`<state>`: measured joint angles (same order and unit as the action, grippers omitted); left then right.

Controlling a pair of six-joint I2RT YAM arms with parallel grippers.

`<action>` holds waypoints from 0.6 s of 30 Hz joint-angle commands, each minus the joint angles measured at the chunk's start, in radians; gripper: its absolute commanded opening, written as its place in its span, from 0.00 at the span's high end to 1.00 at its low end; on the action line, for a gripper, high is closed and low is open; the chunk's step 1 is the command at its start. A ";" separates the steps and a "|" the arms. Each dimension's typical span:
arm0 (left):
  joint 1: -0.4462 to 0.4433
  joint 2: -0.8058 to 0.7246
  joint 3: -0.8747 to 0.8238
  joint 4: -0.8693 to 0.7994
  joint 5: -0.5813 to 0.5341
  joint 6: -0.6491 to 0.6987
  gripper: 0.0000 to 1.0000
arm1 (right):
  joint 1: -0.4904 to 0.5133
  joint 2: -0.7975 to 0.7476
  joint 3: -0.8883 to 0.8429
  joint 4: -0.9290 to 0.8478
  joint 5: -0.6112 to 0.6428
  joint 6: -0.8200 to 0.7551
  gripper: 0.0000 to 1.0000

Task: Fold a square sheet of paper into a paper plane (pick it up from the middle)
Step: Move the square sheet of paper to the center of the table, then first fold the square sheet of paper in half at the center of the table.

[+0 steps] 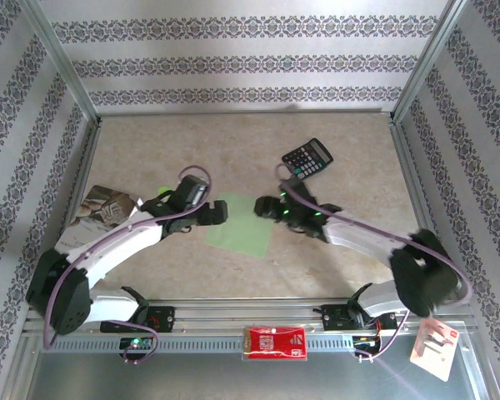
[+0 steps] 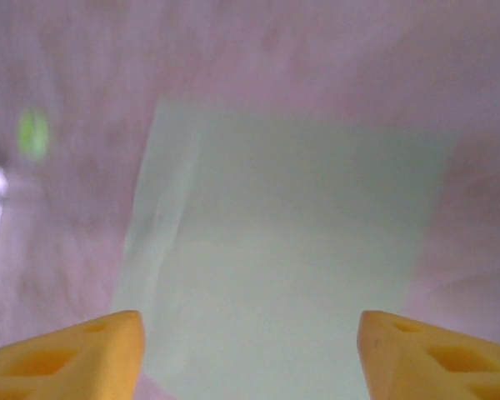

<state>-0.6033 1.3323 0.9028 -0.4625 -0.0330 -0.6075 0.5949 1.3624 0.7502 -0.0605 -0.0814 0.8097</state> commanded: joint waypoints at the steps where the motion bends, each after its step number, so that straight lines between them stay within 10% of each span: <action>1: -0.096 0.143 0.132 -0.165 -0.063 0.030 0.00 | -0.157 -0.132 -0.059 -0.137 0.030 -0.176 0.08; 18: -0.145 0.687 0.617 -0.413 0.014 0.124 0.00 | -0.418 -0.302 -0.185 -0.135 -0.022 -0.319 0.02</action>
<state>-0.7406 1.9907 1.4651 -0.7715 -0.0261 -0.5220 0.1909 1.0729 0.5877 -0.2054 -0.0811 0.5194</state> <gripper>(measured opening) 0.997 0.982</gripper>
